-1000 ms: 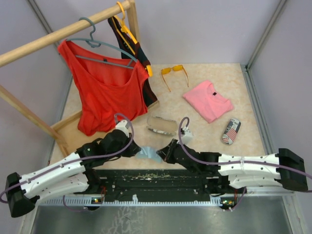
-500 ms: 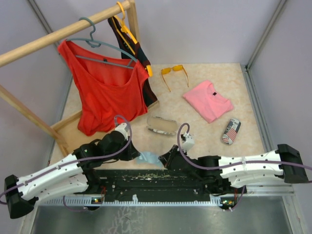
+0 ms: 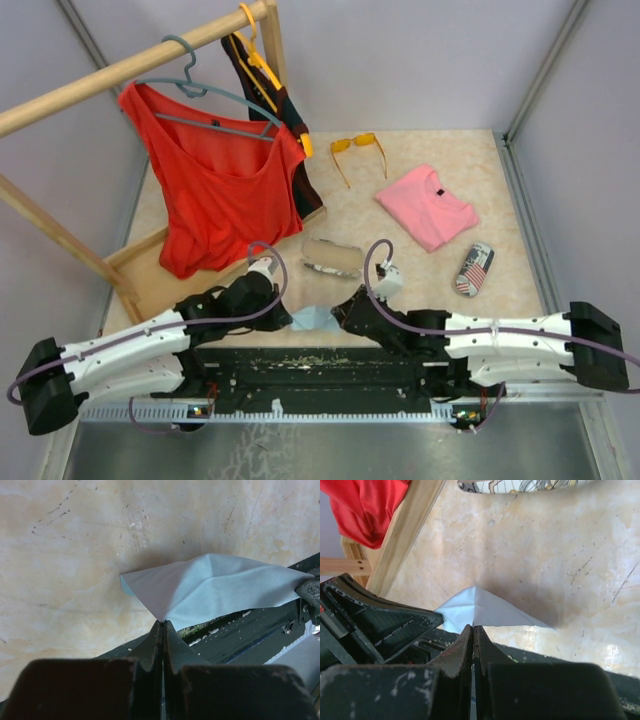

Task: Organize the sunglasses
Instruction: Fold the glasses cleaning cloth at the center of the board.

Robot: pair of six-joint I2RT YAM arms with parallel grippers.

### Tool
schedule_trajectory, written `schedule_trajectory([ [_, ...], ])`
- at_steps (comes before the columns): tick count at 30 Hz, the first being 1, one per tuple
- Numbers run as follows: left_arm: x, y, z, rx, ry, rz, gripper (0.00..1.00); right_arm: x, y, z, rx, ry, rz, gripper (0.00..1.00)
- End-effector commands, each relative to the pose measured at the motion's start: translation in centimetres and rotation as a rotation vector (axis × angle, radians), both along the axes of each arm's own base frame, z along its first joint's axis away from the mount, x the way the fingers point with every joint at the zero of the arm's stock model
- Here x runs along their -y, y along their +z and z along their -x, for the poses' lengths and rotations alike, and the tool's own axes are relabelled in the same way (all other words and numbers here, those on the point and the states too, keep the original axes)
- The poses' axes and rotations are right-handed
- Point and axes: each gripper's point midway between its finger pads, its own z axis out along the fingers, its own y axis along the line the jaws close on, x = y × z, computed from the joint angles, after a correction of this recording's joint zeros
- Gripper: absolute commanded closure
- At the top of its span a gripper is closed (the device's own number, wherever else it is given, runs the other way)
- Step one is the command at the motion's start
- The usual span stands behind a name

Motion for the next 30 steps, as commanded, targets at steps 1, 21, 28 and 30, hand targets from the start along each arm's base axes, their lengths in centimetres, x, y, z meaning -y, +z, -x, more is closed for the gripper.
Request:
schedule_trajectory([
  [1, 0.8, 0.3, -1.6, 0.068, 0.016, 0.014, 1.0, -0.5, -0.1, -1.0, 0.012, 0.025, -0.018, 1.0],
  [21, 0.6, -2.2, -4.3, 0.081, 0.039, -0.059, 1.0, -0.4, -3.8, -2.8, -0.037, 0.037, 0.035, 1.0],
  [28, 0.6, -3.2, -4.1, 0.068, 0.019, -0.066, 1.0, -0.3, -5.4, -2.6, -0.066, 0.035, 0.053, 1.0],
  [30, 0.5, -3.5, -4.0, 0.063, 0.015, -0.07, 1.0, -0.2, -5.5, -2.6, -0.068, 0.027, 0.055, 1.0],
])
